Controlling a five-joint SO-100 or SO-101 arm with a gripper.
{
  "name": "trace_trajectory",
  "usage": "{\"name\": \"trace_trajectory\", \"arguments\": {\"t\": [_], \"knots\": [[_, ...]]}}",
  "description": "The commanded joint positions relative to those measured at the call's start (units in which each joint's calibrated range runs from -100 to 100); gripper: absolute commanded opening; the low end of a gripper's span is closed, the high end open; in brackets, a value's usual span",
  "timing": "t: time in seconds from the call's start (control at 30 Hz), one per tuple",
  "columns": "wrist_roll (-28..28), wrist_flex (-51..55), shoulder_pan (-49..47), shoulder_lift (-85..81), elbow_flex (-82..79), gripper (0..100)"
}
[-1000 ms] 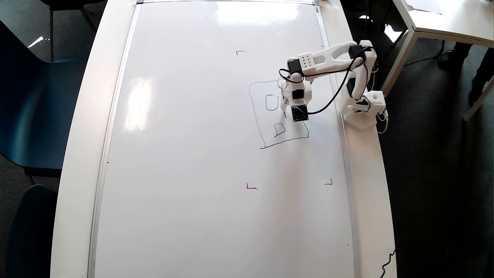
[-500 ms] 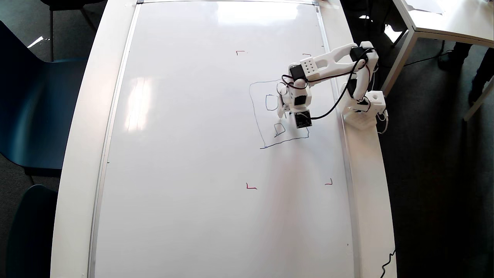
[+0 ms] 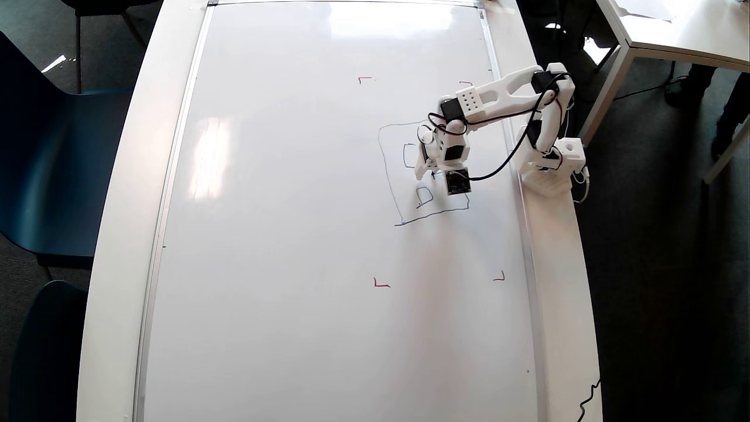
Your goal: Draw on a whiteboard a robot head using a pen attached to the gripper
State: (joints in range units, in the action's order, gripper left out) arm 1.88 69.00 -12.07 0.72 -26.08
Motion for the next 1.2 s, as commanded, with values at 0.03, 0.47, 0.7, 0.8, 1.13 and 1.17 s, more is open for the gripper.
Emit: {"name": "trace_trajectory", "arguments": {"t": [0.03,0.47,0.7,0.8,1.13,1.17], "knots": [[-0.11,5.37,0.24,-8.81,2.80,22],[-0.27,11.19,3.71,-6.63,12.42,22],[-0.27,9.19,6.14,3.18,20.14,22],[-0.32,9.19,5.69,6.62,25.49,22],[-1.07,9.19,2.90,15.84,35.75,22],[-1.07,9.19,2.67,16.34,35.75,22]]}}
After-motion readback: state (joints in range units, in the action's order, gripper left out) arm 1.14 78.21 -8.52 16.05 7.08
